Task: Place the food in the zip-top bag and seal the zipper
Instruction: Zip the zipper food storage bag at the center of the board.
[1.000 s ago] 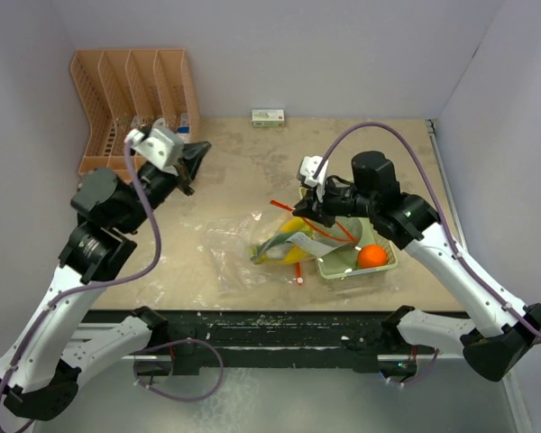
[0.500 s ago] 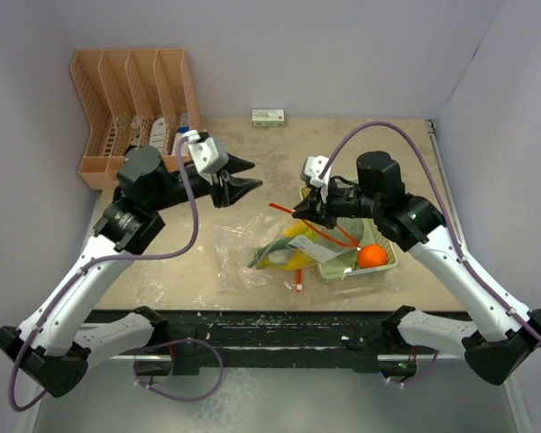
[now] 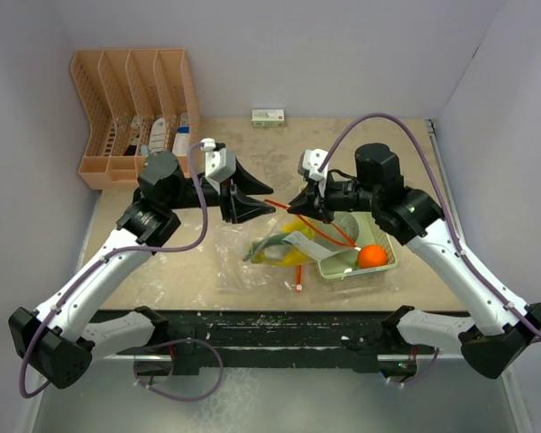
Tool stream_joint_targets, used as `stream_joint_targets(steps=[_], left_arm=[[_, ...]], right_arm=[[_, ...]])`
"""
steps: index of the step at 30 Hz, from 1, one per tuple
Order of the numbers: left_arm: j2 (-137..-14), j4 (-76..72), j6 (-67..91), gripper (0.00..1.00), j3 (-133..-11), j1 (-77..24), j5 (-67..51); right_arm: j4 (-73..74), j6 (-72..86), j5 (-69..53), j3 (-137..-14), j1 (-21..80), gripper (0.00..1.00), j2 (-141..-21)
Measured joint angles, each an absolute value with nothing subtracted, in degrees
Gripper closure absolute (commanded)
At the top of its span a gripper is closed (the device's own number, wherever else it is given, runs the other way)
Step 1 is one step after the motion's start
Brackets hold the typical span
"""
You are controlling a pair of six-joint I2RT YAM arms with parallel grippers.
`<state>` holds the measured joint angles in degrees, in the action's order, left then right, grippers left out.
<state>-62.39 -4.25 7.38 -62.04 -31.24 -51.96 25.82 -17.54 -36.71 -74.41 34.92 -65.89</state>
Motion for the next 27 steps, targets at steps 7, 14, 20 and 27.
stream_joint_targets(steps=[7, 14, 20, 27], left_arm=[[-63.75, -5.67, 8.97, 0.50, -59.70, -31.24, -53.76], [-64.31, -5.87, 9.17, 0.59, -59.07, -31.24, -53.76], [-66.87, -7.60, 10.46, 0.87, -58.94, -31.24, -54.57], [-70.65, -9.80, 12.38, 1.00, -59.37, -31.24, -58.48]], right_arm=[[25.87, -17.54, -37.12, -75.55, 34.92, 1.00, -66.63], [25.85, -17.52, -38.09, -76.38, 34.92, 1.00, -66.81], [25.85, -17.45, -38.54, -76.82, 34.92, 1.00, -66.81], [26.76, -17.37, -38.46, -76.99, 34.85, 1.00, -66.81]])
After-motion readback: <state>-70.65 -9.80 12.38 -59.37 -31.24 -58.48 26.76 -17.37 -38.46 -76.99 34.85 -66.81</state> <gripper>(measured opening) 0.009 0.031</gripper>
